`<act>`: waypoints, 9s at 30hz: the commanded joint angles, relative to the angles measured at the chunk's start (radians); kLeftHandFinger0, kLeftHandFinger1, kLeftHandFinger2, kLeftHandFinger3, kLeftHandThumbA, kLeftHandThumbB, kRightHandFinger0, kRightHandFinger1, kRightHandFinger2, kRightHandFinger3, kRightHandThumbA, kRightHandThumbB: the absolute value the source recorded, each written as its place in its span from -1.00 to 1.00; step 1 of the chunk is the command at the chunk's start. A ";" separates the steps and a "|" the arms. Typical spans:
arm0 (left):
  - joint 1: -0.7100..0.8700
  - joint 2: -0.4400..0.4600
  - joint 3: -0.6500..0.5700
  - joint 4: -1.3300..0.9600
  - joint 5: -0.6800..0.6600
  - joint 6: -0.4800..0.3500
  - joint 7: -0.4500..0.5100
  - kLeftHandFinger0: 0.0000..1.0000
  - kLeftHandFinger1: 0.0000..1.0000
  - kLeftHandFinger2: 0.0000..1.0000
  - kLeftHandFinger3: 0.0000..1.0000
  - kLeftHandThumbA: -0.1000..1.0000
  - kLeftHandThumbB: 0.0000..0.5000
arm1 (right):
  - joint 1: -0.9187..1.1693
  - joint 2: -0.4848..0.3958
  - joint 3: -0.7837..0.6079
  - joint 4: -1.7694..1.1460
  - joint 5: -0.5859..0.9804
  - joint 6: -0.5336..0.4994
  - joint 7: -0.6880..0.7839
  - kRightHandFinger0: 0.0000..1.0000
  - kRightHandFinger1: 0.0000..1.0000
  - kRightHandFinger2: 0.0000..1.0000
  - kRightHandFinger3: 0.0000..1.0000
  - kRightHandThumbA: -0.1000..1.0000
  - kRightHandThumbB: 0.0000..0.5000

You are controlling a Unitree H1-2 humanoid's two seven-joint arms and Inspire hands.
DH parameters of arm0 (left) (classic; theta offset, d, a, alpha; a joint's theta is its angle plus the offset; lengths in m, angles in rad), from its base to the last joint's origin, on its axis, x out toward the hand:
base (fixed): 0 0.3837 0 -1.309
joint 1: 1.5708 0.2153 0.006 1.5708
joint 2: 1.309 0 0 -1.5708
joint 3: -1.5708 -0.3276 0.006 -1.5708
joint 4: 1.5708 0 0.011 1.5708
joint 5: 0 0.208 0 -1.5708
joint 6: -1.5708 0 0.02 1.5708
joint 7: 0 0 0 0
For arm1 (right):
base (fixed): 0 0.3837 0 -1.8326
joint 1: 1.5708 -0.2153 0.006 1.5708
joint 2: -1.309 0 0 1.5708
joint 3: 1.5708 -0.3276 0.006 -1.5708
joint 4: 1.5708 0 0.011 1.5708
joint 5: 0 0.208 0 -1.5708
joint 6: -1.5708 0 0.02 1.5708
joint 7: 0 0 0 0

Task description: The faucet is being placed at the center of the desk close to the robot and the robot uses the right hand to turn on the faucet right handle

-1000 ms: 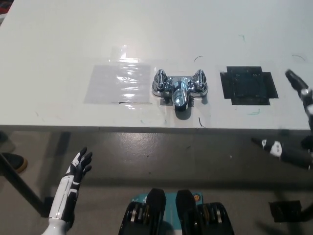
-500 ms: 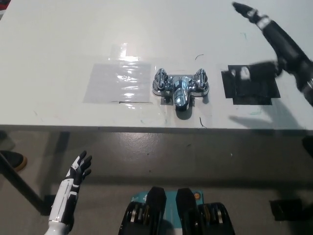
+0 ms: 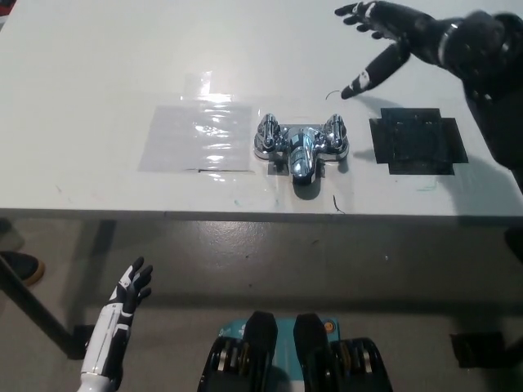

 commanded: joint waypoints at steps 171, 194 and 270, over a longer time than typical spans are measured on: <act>-0.027 0.029 0.006 -0.075 0.014 -0.010 -0.016 1.00 1.00 1.00 1.00 1.00 1.00 | -0.248 0.186 0.152 0.701 -0.161 0.010 -0.609 1.00 1.00 1.00 1.00 1.00 0.37; -0.032 0.036 0.006 -0.076 0.002 -0.002 -0.024 1.00 1.00 1.00 1.00 1.00 0.93 | -0.282 0.047 0.072 0.681 -0.084 -0.148 -0.230 1.00 1.00 1.00 1.00 0.88 0.15; -0.309 0.051 0.024 -0.030 0.003 0.047 -0.017 1.00 1.00 1.00 1.00 1.00 0.32 | 1.165 0.037 -0.560 -1.547 0.799 -0.284 -0.309 1.00 1.00 1.00 1.00 1.00 0.49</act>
